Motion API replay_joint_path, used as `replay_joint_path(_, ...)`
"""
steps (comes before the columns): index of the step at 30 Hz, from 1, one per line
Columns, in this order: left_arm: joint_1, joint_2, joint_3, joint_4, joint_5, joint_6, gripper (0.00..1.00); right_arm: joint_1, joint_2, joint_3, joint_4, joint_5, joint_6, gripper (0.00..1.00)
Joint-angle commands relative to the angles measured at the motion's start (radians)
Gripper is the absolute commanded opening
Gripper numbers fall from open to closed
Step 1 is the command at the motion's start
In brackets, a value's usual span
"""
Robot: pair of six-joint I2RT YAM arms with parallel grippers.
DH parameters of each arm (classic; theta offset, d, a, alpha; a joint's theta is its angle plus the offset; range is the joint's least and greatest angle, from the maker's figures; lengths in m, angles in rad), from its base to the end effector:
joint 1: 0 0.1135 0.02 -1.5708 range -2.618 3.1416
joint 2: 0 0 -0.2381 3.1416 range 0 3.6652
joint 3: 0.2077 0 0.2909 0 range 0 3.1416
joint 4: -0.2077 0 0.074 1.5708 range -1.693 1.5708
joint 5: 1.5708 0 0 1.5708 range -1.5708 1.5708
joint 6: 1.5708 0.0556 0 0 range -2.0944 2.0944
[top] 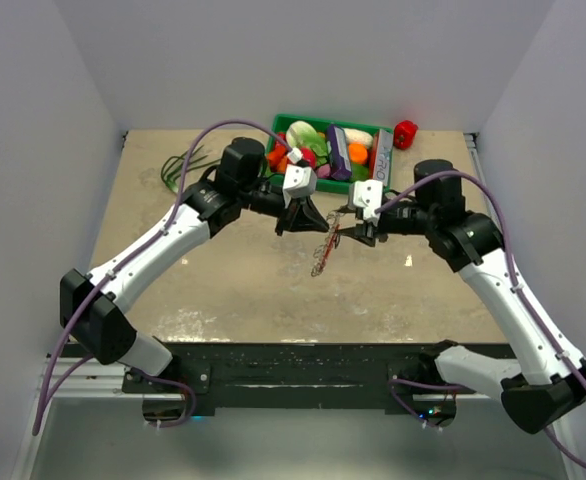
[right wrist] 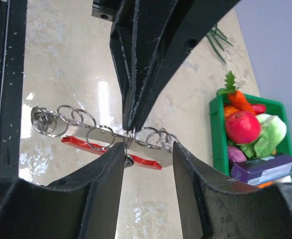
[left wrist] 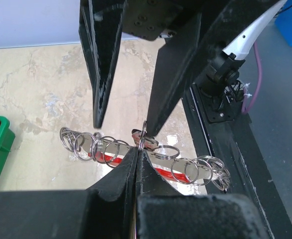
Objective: Remove the keys from the keyring
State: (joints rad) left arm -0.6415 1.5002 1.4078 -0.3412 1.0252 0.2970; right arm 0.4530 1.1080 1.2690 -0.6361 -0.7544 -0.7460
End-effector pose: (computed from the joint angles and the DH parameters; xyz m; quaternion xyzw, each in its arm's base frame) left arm 0.2804 -0.2688 0.3413 0.5676 0.5355 -0.4876 0.3915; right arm 0.2413 0.1598 0.3790 -0.6062 0.5470 0.2404 0.5249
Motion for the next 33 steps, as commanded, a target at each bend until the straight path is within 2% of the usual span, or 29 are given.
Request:
replay_joint_path(1,0.008,-0.057,-0.018,0.031,0.046,-0.016,0.00,-0.045,-0.071,0.020,0.019,-0.054,-0.004,0.47)
replay_joint_path(8,0.025,-0.072,-0.036,0.053,0.050,-0.038,0.00,-0.082,-0.082,-0.036,0.029,-0.164,0.008,0.41)
replay_joint_path(14,0.029,-0.069,-0.038,0.070,0.052,-0.056,0.00,-0.082,-0.025,-0.037,-0.030,-0.236,-0.056,0.39)
replay_joint_path(27,0.039,-0.066,-0.040,0.090,0.059,-0.076,0.00,-0.070,-0.014,-0.057,0.013,-0.281,-0.015,0.34)
replay_joint_path(33,0.039,-0.060,-0.040,0.097,0.056,-0.082,0.00,-0.056,-0.008,-0.076,0.072,-0.260,0.030,0.27)
